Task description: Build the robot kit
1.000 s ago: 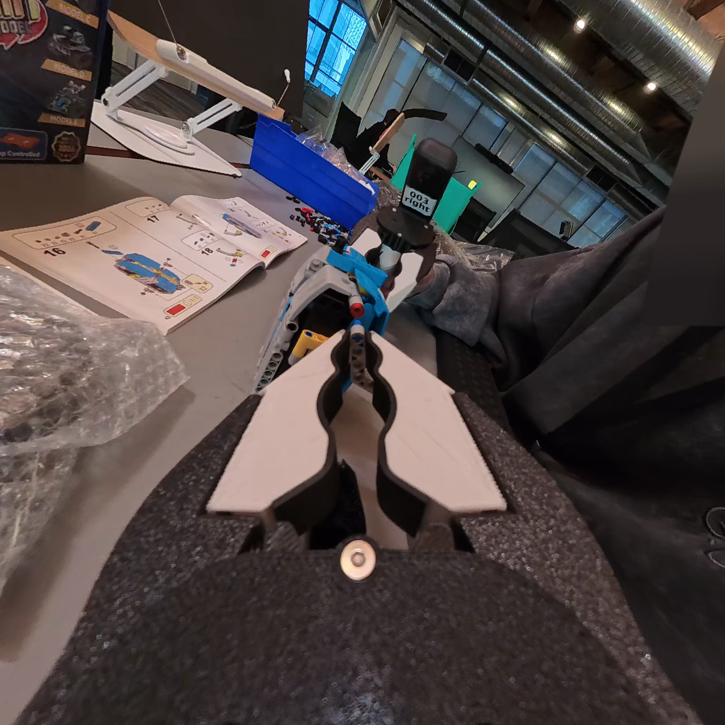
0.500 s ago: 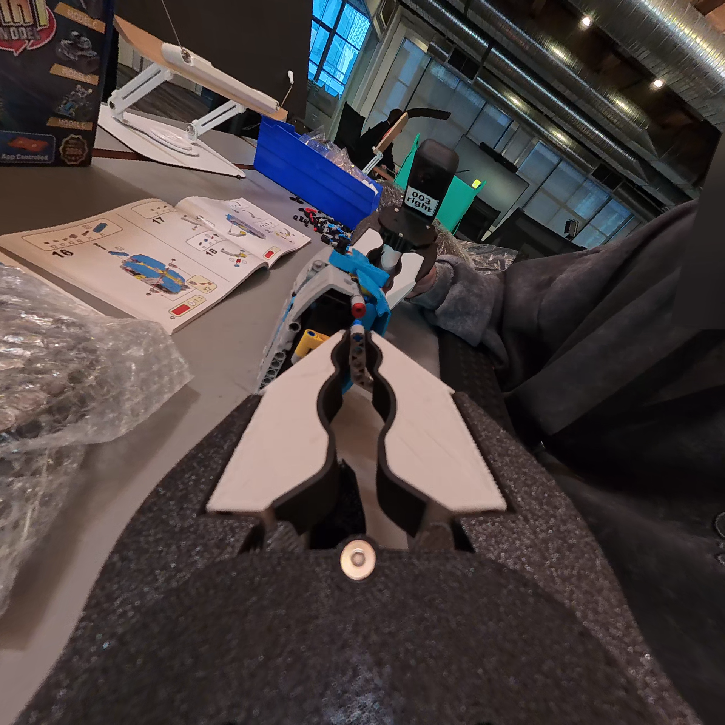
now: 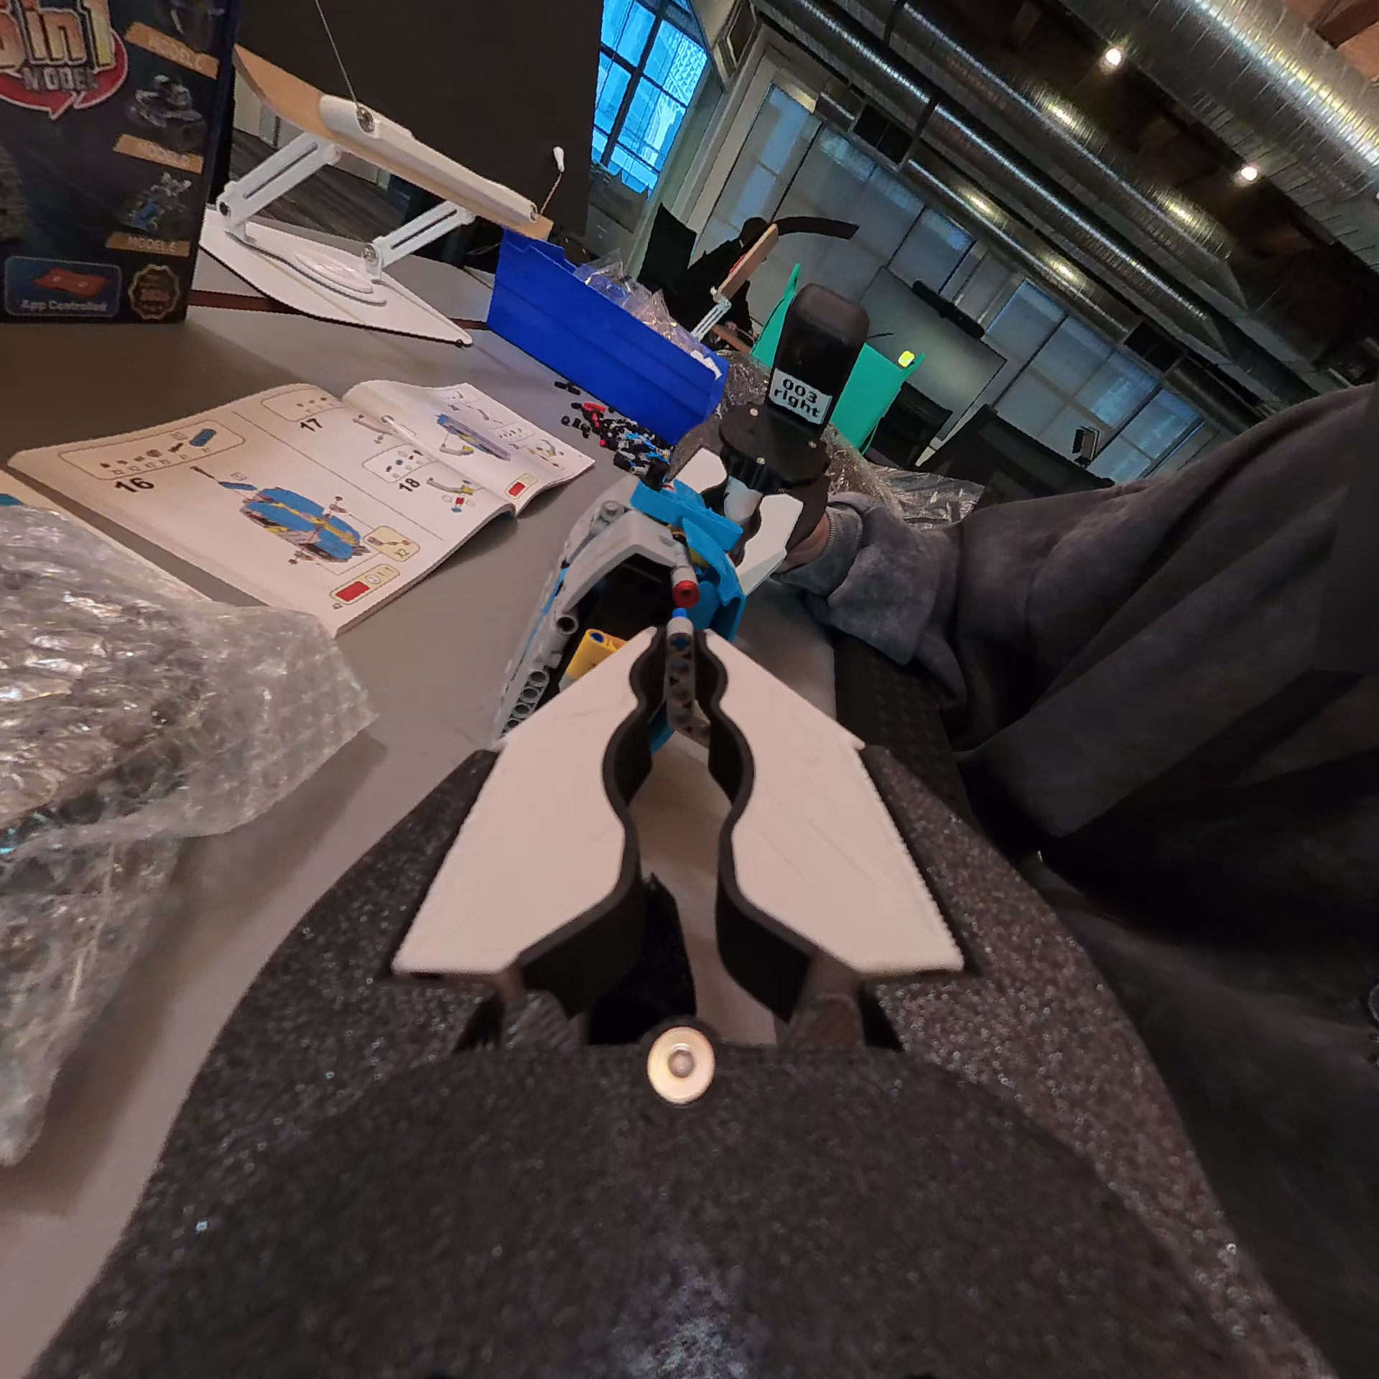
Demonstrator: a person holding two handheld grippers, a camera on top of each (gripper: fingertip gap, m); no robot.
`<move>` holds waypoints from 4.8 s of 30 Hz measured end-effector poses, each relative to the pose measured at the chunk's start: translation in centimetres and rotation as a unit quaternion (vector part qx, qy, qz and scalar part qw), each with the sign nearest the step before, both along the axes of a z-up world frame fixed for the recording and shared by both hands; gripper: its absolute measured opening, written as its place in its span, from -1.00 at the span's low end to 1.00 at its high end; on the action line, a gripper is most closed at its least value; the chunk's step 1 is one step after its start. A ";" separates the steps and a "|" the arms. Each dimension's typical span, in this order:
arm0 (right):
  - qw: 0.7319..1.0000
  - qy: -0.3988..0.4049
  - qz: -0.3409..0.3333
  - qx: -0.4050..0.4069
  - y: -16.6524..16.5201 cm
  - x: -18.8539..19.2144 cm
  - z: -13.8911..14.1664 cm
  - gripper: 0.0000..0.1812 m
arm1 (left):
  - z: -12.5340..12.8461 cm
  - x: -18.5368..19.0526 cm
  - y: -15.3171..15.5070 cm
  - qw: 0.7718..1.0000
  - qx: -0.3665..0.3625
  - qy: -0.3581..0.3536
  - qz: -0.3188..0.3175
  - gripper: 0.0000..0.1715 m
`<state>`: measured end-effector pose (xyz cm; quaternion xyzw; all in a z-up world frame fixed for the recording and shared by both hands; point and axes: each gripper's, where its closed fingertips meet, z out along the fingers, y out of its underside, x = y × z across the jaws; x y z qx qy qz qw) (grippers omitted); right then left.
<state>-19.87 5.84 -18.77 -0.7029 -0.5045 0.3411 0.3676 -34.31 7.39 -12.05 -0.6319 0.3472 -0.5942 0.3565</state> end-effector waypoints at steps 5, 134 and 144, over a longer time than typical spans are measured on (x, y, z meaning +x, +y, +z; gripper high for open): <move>1.000 0.000 -0.003 -0.002 0.1 0.1 0.0 -0.56 | -0.1 0.1 -0.1 1.000 0.000 0.003 -0.002 -0.92; 0.987 -0.018 0.115 0.112 -1.6 -9.7 4.8 -0.38 | -0.7 3.9 -3.1 0.992 -0.081 0.056 -0.081 -0.93; 0.989 -0.019 0.141 0.028 -1.4 -10.6 4.7 -0.38 | -0.9 3.1 -2.7 0.992 -0.020 0.087 -0.087 -0.93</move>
